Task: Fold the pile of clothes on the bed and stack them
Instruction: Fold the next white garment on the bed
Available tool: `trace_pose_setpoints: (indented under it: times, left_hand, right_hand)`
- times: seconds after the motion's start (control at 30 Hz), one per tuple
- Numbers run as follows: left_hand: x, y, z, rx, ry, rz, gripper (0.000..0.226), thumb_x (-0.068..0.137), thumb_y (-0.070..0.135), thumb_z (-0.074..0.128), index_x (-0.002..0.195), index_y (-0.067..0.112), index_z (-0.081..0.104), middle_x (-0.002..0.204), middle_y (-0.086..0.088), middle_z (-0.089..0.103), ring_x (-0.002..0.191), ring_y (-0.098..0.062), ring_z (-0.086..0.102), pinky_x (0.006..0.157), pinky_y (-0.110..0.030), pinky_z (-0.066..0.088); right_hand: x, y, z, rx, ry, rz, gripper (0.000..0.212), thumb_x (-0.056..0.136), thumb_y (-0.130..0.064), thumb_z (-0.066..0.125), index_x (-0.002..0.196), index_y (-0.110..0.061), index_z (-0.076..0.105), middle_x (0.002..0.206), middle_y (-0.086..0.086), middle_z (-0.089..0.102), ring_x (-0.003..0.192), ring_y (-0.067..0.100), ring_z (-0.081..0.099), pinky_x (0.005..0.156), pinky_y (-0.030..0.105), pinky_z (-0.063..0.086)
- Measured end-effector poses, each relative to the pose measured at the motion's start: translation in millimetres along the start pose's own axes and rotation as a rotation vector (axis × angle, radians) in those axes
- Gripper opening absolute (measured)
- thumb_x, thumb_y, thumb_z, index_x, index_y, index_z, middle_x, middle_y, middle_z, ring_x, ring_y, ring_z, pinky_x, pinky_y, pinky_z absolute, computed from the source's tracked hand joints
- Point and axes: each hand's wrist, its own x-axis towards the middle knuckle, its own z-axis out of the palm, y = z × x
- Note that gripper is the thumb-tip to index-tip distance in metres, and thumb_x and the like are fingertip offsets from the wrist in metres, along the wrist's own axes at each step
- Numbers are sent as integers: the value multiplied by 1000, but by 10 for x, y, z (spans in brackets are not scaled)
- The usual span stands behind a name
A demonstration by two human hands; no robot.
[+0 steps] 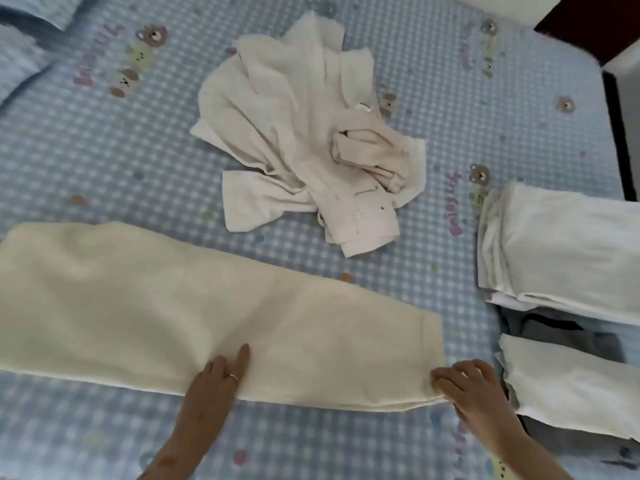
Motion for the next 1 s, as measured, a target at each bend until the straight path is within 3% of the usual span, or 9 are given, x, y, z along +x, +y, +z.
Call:
trace_pose_setpoints:
  times: [0.17, 0.23, 0.3, 0.37, 0.5, 0.63, 0.7, 0.87, 1.0]
  left_hand:
    - [-61, 627, -42, -24, -111, 8, 93, 31, 1, 77, 123, -1, 60, 80, -10, 57, 66, -29, 57, 46, -30, 51]
    - [22, 951, -81, -69, -91, 2, 90, 41, -2, 70, 129, 1, 55, 95, -13, 63, 78, -30, 62, 61, -35, 55]
    - [197, 1309, -109, -124, -1, 49, 72, 61, 6, 56, 133, 4, 52, 118, -17, 62, 102, -35, 61, 85, -39, 51]
    - [389, 1627, -83, -128, 13, 110, 60, 80, 25, 43, 136, 7, 48, 139, -20, 48, 128, -38, 44, 103, -43, 32]
    - [579, 1910, 159, -75, -154, 175, 68, 85, 51, 40, 140, 11, 44, 148, -20, 34, 135, -40, 35, 106, -53, 23]
    - [620, 1927, 42, -99, -311, 114, 67, 91, 49, 34, 147, 11, 30, 155, -20, 13, 142, -39, 18, 113, -53, 10]
    - [602, 1913, -165, -398, -332, 24, 57, 100, 43, 29, 150, 20, 18, 159, -8, -1, 147, -24, 2, 118, -40, 2]
    - [314, 1591, -1037, -1508, -268, -351, 32, 95, 44, 41, 120, 35, 60, 124, 7, 64, 113, -2, 59, 100, -25, 46]
    - [250, 848, -1431, -1492, -229, -453, 25, 90, 52, 52, 97, 36, 70, 94, -3, 75, 91, -25, 71, 69, -28, 56]
  right_hand:
    - [-722, 2, 537, 179, -129, 359, 53, 34, -4, 89, 82, -20, 73, 94, -2, 70, 88, 20, 54, 73, 36, 51]
    - [-709, -43, 588, 516, -97, 778, 41, 65, 4, 78, 102, -9, 68, 110, 12, 63, 89, 26, 63, 74, 38, 54]
    - [-516, -92, 655, 701, 8, 1152, 26, 89, -19, 60, 107, 0, 61, 105, 21, 61, 82, 32, 63, 71, 40, 50]
    - [-283, -156, 735, 895, 18, 1282, 45, 87, -44, 56, 95, -1, 62, 88, 18, 64, 81, 34, 61, 71, 41, 49]
    - [-121, -215, 863, 1115, 39, 1491, 46, 80, -41, 71, 111, -11, 55, 101, 2, 65, 88, 21, 59, 72, 31, 44]
    - [-121, -109, 681, 1261, -9, 1376, 27, 86, -31, 66, 106, -12, 62, 98, 3, 69, 80, 11, 60, 59, 25, 41]
    - [-34, -122, 343, 1457, 75, 1330, 19, 87, -22, 67, 106, -18, 64, 98, 1, 71, 84, 16, 64, 65, 30, 50]
    - [557, -761, -698, 1891, 10, 880, 31, 82, -17, 70, 111, -22, 61, 102, 1, 73, 92, 20, 70, 66, 29, 56]
    - [1344, -1801, -978, 1842, -79, 583, 41, 85, -17, 65, 121, -30, 53, 95, 0, 71, 91, 20, 69, 75, 26, 56]
